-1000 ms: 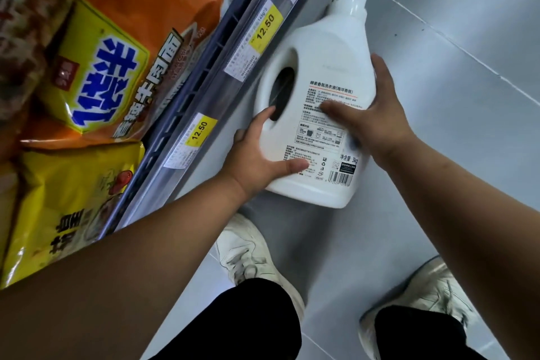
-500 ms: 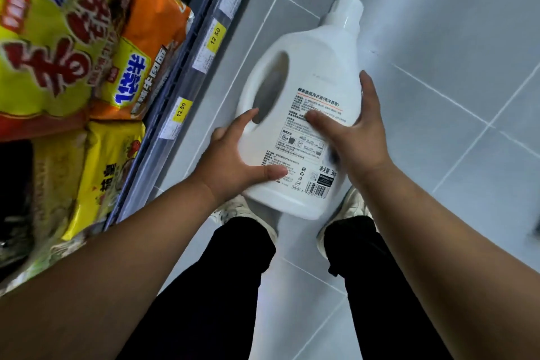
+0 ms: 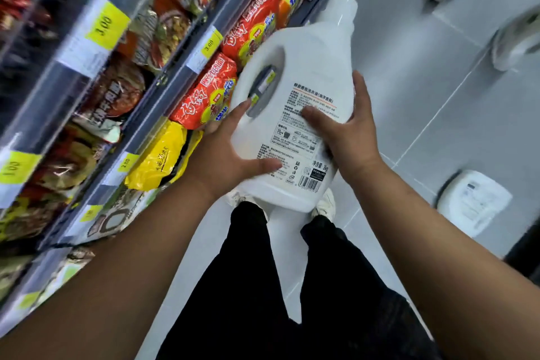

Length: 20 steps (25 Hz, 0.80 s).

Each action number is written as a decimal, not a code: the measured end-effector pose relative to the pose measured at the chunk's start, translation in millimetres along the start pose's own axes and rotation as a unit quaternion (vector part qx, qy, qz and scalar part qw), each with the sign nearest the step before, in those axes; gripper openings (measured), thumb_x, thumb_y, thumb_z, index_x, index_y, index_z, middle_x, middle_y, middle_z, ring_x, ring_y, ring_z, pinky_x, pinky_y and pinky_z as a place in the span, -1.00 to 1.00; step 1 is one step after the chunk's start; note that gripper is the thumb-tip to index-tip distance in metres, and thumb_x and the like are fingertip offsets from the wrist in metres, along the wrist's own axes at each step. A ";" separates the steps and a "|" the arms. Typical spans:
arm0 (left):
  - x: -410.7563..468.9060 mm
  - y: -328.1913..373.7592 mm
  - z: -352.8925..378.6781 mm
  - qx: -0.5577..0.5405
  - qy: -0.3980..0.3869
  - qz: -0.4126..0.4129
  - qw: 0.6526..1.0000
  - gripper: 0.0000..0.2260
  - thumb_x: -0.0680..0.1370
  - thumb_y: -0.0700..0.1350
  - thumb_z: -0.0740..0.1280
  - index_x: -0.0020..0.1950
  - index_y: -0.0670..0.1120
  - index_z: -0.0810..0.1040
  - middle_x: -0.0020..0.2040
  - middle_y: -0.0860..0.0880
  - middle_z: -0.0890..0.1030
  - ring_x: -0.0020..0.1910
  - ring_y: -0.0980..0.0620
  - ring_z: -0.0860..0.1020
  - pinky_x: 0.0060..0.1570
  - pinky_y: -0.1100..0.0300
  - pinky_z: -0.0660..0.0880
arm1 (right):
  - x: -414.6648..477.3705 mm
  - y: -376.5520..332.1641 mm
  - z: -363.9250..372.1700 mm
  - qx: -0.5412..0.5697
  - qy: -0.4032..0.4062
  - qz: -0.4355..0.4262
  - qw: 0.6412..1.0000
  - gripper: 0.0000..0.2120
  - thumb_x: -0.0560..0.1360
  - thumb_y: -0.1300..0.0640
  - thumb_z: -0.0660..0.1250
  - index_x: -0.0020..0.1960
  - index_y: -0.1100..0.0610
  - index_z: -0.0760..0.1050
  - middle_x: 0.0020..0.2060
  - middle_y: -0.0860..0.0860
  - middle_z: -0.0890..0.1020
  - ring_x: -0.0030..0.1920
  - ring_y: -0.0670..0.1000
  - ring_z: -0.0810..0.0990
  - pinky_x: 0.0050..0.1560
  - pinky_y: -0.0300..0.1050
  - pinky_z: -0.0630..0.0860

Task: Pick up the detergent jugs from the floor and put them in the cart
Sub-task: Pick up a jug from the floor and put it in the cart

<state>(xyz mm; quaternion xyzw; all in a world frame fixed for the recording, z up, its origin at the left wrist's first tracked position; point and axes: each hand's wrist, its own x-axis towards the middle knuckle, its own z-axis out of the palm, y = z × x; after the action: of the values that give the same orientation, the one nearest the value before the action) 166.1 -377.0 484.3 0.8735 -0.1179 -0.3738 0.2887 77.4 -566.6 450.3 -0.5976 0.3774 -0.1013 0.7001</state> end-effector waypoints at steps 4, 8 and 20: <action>-96.0 50.6 -49.3 -0.038 0.088 0.000 0.995 -0.01 0.08 0.30 0.59 0.41 0.49 0.17 0.22 0.07 0.37 0.20 0.10 0.41 0.15 0.16 0.38 | -53.0 -100.9 0.1 0.009 -0.075 -0.040 0.996 -0.33 0.33 0.33 0.54 0.35 0.14 0.34 0.11 0.13 0.63 0.05 0.04 0.68 -0.07 -0.10 0.61; -168.0 75.5 -73.7 -0.064 0.139 0.004 0.988 0.08 0.06 0.36 0.52 0.51 0.39 0.10 0.21 0.05 0.35 0.20 0.12 0.35 0.08 0.22 0.30 | -95.3 -168.5 10.9 -0.003 -0.137 -0.083 0.987 -0.29 0.32 0.31 0.55 0.38 0.11 0.34 0.16 0.10 0.63 0.11 0.08 0.66 0.03 0.01 0.63; -340.2 8.5 -94.8 -0.151 0.169 -0.023 0.974 0.25 0.15 0.23 0.64 0.39 0.52 -0.34 0.53 0.06 0.23 0.38 0.01 0.38 0.19 0.07 0.45 | -259.5 -201.8 68.8 -0.101 -0.282 -0.149 0.942 -0.37 0.30 0.17 0.60 0.25 -0.14 0.41 0.04 -0.14 0.65 0.01 -0.15 0.65 -0.16 -0.16 0.62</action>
<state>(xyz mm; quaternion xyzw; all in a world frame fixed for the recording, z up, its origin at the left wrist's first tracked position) -1.1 -200.9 740.9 0.8728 0.0104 -0.2410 0.4243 4.2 -414.0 740.3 -0.7186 0.0797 0.0072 0.6908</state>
